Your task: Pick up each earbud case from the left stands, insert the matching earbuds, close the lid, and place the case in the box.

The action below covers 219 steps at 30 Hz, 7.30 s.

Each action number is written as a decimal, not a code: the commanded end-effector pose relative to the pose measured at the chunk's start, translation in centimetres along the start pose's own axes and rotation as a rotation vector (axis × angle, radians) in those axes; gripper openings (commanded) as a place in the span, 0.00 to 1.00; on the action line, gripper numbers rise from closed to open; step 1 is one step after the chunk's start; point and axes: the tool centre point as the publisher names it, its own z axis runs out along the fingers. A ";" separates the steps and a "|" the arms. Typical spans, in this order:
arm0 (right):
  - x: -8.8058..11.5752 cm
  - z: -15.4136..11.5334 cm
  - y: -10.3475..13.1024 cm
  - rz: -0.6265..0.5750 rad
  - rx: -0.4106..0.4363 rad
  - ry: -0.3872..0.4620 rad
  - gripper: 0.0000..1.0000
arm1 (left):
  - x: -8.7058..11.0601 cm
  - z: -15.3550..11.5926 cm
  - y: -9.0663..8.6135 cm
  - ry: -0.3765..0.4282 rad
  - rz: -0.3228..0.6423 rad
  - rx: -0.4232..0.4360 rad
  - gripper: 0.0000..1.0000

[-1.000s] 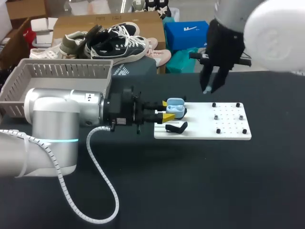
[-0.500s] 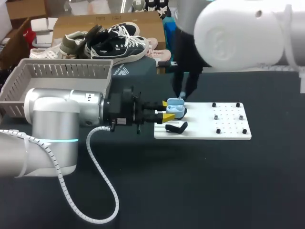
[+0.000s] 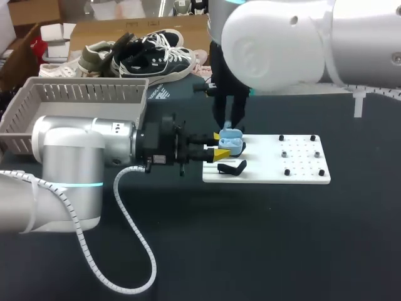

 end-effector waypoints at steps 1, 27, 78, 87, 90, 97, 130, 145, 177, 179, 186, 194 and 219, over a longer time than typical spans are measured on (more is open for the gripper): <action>0.0 0.0 0.0 0.001 0.002 0.001 0.00 | 0.0 0.0 -0.1 -0.001 0.001 -0.005 0.00; 0.1 2.1 -0.1 -0.139 -0.009 0.008 0.00 | 0.0 0.0 -0.1 -0.001 0.001 -0.005 0.00; -0.1 4.3 -0.1 -0.105 -0.035 -0.031 0.00 | 0.0 0.0 -0.1 -0.001 0.001 -0.005 0.00; -0.1 3.9 0.3 -0.105 -0.022 -0.034 0.39 | 0.0 0.0 -0.1 -0.001 0.001 -0.005 0.00; 0.0 3.8 0.3 -0.107 -0.017 -0.037 0.44 | 0.0 0.0 -0.1 -0.001 0.001 -0.005 0.00; 0.3 2.3 0.2 -0.089 -0.005 -0.075 0.47 | 0.0 0.0 -0.1 -0.001 0.001 -0.005 0.00; -4.0 5.0 -6.6 0.217 0.091 -0.055 1.00 | 0.0 0.0 -0.1 -0.001 0.001 -0.005 0.00; -1.0 4.5 -6.3 0.204 0.089 -0.032 1.00 | 0.0 0.0 -0.1 -0.001 0.001 -0.005 0.00; 1.1 1.6 -10.1 0.332 -0.042 -0.328 1.00 | 0.2 -14.1 4.9 0.036 -0.194 -0.464 0.00; 1.1 1.6 -10.1 0.332 -0.042 -0.328 1.00 | 0.6 -15.4 5.7 0.058 -0.193 -0.519 0.00; 1.1 1.6 -10.1 0.332 -0.042 -0.328 1.00 | 1.4 -19.7 8.8 0.156 -0.187 -0.714 0.00; 1.1 1.6 -10.1 0.332 -0.042 -0.328 1.00 | 1.8 -23.1 12.6 0.311 -0.252 -0.927 0.00; 1.1 1.6 -10.1 0.332 -0.042 -0.328 1.00 | 2.9 -26.1 14.3 0.535 -0.289 -1.064 1.00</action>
